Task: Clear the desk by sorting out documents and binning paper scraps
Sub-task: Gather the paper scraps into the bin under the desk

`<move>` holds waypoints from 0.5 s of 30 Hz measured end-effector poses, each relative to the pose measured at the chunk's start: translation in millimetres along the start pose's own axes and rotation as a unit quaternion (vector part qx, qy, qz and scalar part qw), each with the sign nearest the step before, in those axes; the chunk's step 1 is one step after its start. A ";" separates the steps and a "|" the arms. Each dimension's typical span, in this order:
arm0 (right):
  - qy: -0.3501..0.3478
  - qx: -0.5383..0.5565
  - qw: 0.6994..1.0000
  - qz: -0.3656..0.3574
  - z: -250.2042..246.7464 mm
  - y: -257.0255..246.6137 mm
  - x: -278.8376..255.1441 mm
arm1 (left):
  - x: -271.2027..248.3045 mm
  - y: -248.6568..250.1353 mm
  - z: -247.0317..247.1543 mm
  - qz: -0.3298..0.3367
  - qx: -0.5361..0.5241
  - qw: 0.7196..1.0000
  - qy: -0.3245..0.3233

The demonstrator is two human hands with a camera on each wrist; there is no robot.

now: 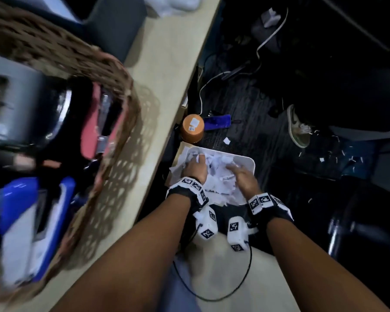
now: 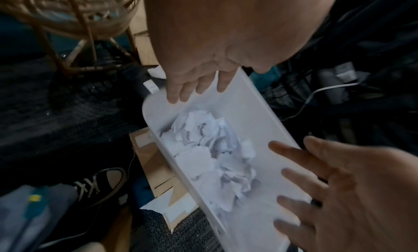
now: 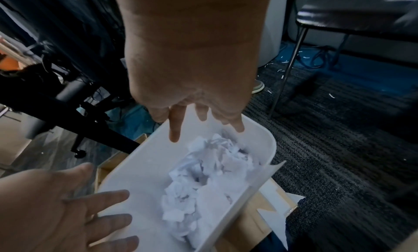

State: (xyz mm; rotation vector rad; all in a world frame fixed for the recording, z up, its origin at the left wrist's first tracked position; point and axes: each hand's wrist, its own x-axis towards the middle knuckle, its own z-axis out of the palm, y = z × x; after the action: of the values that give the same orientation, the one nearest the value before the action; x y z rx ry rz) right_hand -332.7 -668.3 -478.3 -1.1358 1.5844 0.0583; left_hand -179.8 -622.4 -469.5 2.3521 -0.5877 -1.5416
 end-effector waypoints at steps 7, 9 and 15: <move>0.005 -0.034 0.997 -0.072 -20.1 -93.7 -140.1 | -143.2 41.5 -72.5 0.103 0.036 0.993 -0.053; 0.036 -0.021 0.991 -0.129 -18.6 -112.7 -184.9 | -188.2 40.7 -93.6 0.136 0.042 0.986 -0.085; 0.035 -0.029 0.907 -0.419 41.6 -186.8 -328.9 | -298.8 -35.3 -182.5 0.226 -0.043 0.961 -0.152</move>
State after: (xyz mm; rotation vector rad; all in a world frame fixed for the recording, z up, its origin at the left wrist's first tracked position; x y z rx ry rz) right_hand -207.0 -540.1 -142.8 -1.7954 1.0398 -0.5112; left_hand -111.1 -450.1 -170.5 1.7603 -1.0225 -1.6655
